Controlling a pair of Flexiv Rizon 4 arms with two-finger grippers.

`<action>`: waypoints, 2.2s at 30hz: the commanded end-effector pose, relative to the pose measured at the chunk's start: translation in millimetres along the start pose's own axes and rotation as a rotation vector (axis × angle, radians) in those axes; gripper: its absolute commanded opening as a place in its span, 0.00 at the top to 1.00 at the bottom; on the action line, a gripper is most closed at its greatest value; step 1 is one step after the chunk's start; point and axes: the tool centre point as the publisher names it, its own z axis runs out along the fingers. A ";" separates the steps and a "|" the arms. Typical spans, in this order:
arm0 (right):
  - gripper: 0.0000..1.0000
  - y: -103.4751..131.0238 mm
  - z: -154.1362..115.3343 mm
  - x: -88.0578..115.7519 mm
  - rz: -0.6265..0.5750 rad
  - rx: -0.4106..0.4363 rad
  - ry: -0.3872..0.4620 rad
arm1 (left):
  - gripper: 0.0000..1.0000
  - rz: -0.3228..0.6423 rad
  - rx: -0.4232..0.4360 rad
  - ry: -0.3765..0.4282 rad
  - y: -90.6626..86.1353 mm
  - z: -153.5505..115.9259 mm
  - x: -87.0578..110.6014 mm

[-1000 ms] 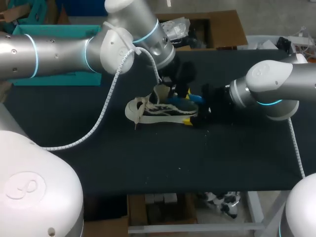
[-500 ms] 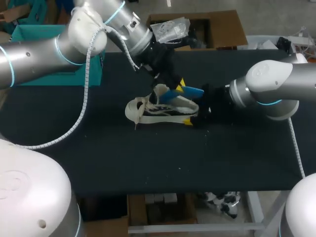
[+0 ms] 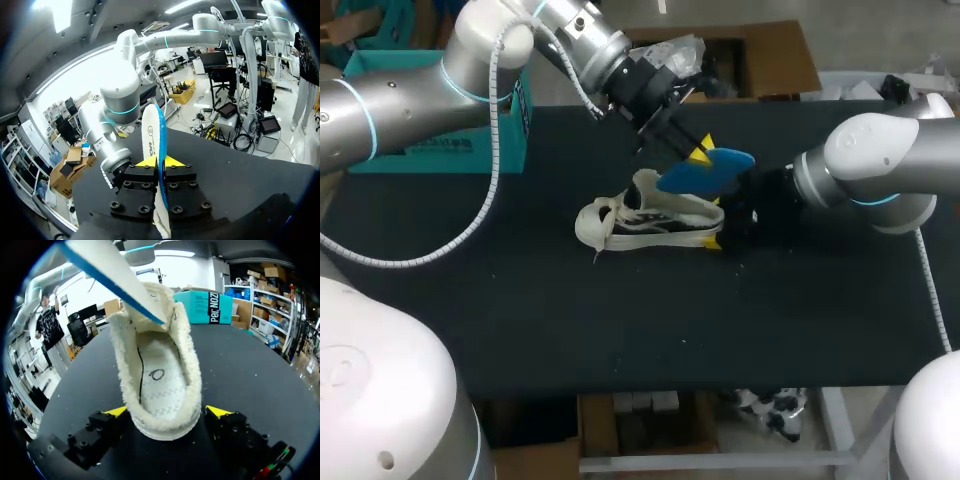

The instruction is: Open the shoe tongue, take the insole out of the shoe, put the insole back into the shoe, and pack the shoe into the shoebox

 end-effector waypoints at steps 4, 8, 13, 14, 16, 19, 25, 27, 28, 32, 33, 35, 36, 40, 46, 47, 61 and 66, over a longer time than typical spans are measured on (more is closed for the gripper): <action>0.00 -1.0 -43.1 10.2 0.010 0.075 -0.024 | 1.00 0.054 0.079 0.041 -26.2 6.2 -13.8; 0.00 4.8 -64.0 9.1 -0.006 0.124 -0.040 | 1.00 0.078 0.097 0.016 -42.9 -3.0 -11.5; 0.00 17.1 -81.2 2.0 -0.030 0.208 -0.039 | 1.00 0.082 0.153 -0.022 -56.5 -28.5 -4.1; 0.00 20.2 -83.7 0.2 -0.036 0.229 -0.037 | 1.00 0.077 0.178 -0.017 -57.4 -34.6 -2.3; 0.00 26.7 -88.2 -3.3 -0.044 0.270 -0.029 | 1.00 0.073 0.208 -0.021 -58.9 -46.0 2.0; 0.00 37.2 -92.5 -8.5 -0.056 0.335 -0.015 | 1.00 0.067 0.240 -0.052 -61.0 -64.0 12.3; 0.00 55.3 -97.3 -16.2 -0.093 0.415 0.002 | 1.00 0.052 0.248 -0.187 -66.6 -101.9 42.6; 0.00 61.2 -97.5 -18.2 -0.105 0.436 0.006 | 1.00 0.035 0.236 -0.248 -71.6 -117.0 52.8; 0.00 64.2 -97.3 -19.1 -0.112 0.444 0.009 | 1.00 -0.009 0.227 -0.284 -74.5 -125.4 56.4; 0.00 74.7 -95.3 -21.5 -0.141 0.478 0.023 | 1.00 -0.101 0.223 -0.311 -76.8 -137.9 60.2; 0.00 76.5 -94.5 -21.8 -0.147 0.485 0.026 | 1.00 -0.101 0.223 -0.311 -76.8 -137.9 60.2; 0.00 79.1 -93.5 -22.3 -0.158 0.497 0.026 | 1.00 -0.101 0.223 -0.311 -76.8 -137.9 60.2; 0.00 79.8 -92.8 -22.5 -0.161 0.499 0.028 | 1.00 -0.101 0.223 -0.311 -76.8 -137.9 60.2; 0.00 81.8 -86.2 -26.4 -0.161 0.530 0.048 | 1.00 -0.101 0.223 -0.311 -76.8 -137.9 60.2; 0.00 93.5 -78.5 -31.1 -0.182 0.562 0.062 | 1.00 -0.079 0.248 -0.485 -68.0 -161.1 78.5; 0.00 95.9 -76.7 -31.3 -0.184 0.568 0.060 | 1.00 -0.074 0.257 -0.504 -67.0 -166.3 83.1; 0.00 118.6 -43.8 -21.7 -0.160 0.737 -0.039 | 1.00 -0.109 0.314 -0.804 -53.5 -230.9 133.9; 0.00 118.1 -28.6 -19.4 -0.170 0.763 -0.062 | 1.00 -0.136 0.327 -0.839 -44.0 -240.3 141.6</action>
